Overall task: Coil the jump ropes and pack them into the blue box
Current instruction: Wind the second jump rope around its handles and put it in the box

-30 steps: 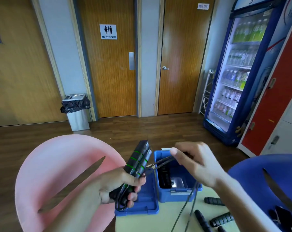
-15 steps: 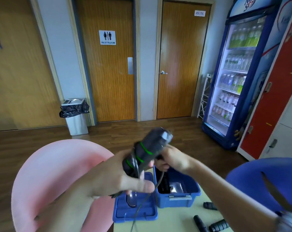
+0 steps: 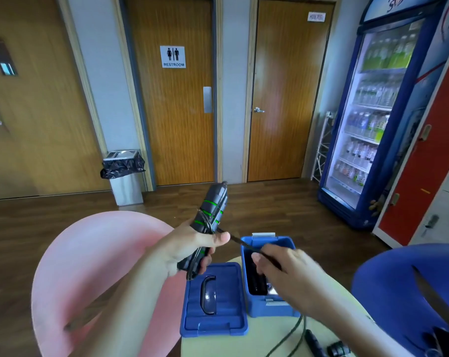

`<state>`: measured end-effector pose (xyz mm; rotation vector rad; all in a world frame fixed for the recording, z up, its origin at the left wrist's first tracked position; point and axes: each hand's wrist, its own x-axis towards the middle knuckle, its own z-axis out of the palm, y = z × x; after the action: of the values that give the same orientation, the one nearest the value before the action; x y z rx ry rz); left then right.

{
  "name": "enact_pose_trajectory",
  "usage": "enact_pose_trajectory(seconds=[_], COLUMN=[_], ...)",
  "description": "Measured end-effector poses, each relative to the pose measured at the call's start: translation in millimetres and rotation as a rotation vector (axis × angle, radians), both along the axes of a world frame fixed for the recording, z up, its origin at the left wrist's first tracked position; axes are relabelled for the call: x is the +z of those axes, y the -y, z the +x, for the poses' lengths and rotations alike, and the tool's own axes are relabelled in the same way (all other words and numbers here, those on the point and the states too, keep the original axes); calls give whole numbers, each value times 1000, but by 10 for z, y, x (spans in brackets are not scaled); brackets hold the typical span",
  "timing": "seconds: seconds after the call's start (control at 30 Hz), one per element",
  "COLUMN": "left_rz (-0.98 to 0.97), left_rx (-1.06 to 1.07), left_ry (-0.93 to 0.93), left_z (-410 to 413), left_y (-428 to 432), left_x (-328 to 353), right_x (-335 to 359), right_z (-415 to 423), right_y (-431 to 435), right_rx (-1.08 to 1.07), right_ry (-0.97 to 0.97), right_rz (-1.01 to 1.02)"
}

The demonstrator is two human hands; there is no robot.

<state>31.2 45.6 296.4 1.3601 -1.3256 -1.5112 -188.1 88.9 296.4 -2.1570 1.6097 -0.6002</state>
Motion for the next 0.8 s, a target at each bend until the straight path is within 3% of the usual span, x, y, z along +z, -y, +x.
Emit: enact_pose_trajectory(seconds=[0.07,0.17,0.27,0.37,0.5,0.6,0.73,0.8], left_rz=[-24,-34,-138,-221,-269,-300,-352,-341], left_rx=[-72,-171,-238,-363,-450,-451,-440,-432], left_ry=[93,322,558,651,545,350,12,-131], left_z=[-46,-183,-297,-353,-368,-327,-182,-89], left_y=[-35,-113,-112,-209,-362,-405,-462,-473], left_x=[21,104,178,213,196,201,195,214], right_x=[284,698,990,1175,1108,924,624,458], right_z=[-40,4,91,181,321,366,314,266], right_y=[-78,-136,-68,184,516,650,802,815], right_rx=[33,145,397,630,776,774,680,530], right_ry=[-288,-541,-546,-379,-159,-1,224,357], right_rz=[-250,-457,-587,-401,-182,-61,12,82])
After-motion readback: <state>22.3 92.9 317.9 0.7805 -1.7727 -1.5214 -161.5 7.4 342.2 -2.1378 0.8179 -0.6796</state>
